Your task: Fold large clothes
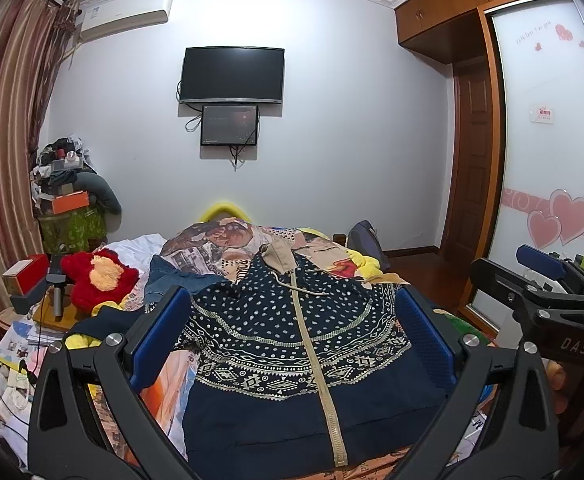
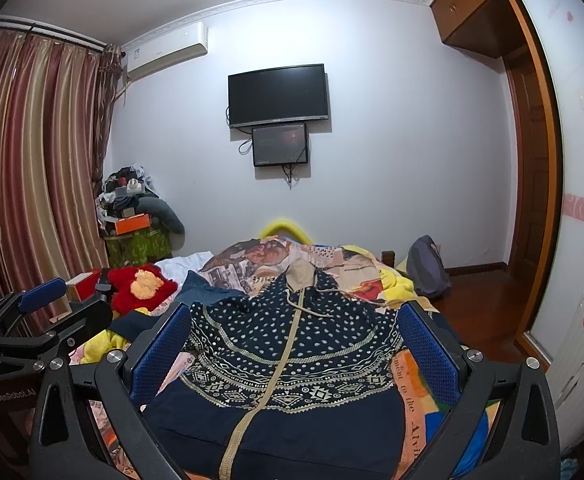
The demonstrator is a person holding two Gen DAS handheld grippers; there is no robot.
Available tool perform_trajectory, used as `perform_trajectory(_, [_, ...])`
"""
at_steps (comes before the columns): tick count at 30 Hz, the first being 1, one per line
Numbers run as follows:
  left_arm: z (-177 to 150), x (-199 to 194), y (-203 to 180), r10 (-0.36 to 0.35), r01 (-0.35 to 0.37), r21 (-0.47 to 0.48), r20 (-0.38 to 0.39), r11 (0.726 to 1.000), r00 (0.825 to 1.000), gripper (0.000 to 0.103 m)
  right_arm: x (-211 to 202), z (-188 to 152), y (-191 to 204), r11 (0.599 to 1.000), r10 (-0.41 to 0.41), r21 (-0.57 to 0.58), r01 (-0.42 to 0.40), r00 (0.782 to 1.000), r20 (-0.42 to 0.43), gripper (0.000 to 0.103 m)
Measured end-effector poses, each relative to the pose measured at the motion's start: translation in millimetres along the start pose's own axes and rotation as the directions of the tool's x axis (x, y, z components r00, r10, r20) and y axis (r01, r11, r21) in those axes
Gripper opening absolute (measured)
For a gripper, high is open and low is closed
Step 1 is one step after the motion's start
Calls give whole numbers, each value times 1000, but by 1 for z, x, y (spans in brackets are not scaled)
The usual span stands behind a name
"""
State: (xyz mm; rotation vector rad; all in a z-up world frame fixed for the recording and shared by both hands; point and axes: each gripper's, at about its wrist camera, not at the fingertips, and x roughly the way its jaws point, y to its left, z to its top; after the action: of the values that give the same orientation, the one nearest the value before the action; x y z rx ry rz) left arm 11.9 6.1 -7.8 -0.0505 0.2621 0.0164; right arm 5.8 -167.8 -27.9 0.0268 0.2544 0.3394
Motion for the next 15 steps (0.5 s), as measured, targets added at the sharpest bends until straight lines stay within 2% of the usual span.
perform_trajectory(15, [-1, 2, 0, 6, -6, -1, -1, 1000, 1000, 103, 1, 2, 0, 1000, 0, 2, 0, 1000, -6, 103])
